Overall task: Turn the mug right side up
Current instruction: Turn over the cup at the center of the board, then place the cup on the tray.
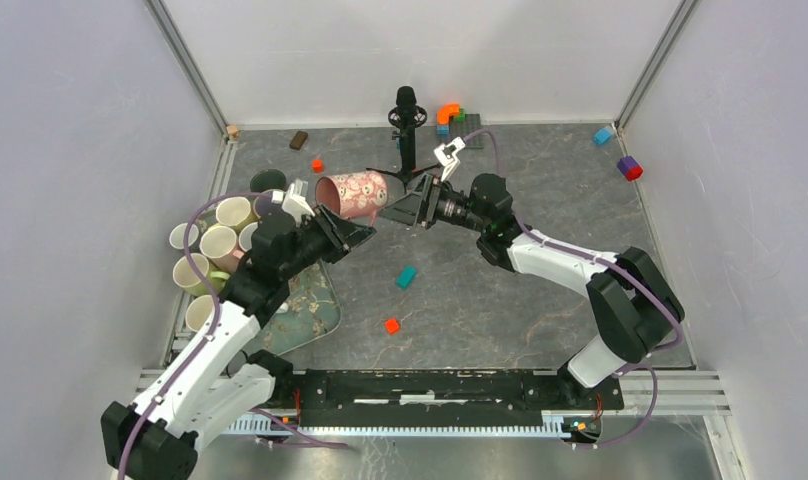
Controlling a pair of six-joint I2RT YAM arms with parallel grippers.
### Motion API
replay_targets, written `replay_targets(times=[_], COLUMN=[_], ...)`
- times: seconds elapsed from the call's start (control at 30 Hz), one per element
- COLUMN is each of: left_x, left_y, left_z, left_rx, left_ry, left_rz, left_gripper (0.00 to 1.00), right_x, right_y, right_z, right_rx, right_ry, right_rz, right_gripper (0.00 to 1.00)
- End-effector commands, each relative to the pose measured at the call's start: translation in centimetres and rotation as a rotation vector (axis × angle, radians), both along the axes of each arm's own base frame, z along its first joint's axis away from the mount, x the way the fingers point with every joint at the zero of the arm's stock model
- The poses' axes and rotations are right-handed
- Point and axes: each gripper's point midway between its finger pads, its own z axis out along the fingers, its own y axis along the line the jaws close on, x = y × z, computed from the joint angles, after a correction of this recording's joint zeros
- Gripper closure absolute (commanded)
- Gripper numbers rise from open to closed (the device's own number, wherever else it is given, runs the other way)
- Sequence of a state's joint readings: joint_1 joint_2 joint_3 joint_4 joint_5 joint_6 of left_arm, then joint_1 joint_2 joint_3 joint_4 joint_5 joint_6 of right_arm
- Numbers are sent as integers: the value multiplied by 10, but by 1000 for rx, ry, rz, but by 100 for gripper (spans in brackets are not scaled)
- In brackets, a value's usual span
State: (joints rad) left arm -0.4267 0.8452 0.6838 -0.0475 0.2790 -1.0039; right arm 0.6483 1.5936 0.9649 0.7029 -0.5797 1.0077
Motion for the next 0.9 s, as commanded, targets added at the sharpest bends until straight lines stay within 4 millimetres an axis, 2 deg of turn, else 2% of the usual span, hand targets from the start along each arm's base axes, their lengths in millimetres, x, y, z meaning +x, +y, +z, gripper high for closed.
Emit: replay_targets(times=[0.0,0.17,0.37,0.5,0.87], left_x=[-9,-30,-60,-73,-87], left_y=[21,33,48,61,94], left_z=[14,-11,-38,-50,-77], left_rx=[133,251,378,460,599], left_ry=[-63,48,170,220,307], left_rz=[41,36,42,98,271], left_gripper=[98,98,98,98,98], right_x=[-1,-4,-3,-2,-7], right_y=[-7,-12,-19,-22,-29], right_z=[-13,-56,-89,-99,-108], right_rx=[-47,-126,-201,-241,-285], right_ry=[-100,-66,-54,-66,-106], right_rz=[-50,-76,-99,-105,-96], right_gripper=[26,24,23,23,23])
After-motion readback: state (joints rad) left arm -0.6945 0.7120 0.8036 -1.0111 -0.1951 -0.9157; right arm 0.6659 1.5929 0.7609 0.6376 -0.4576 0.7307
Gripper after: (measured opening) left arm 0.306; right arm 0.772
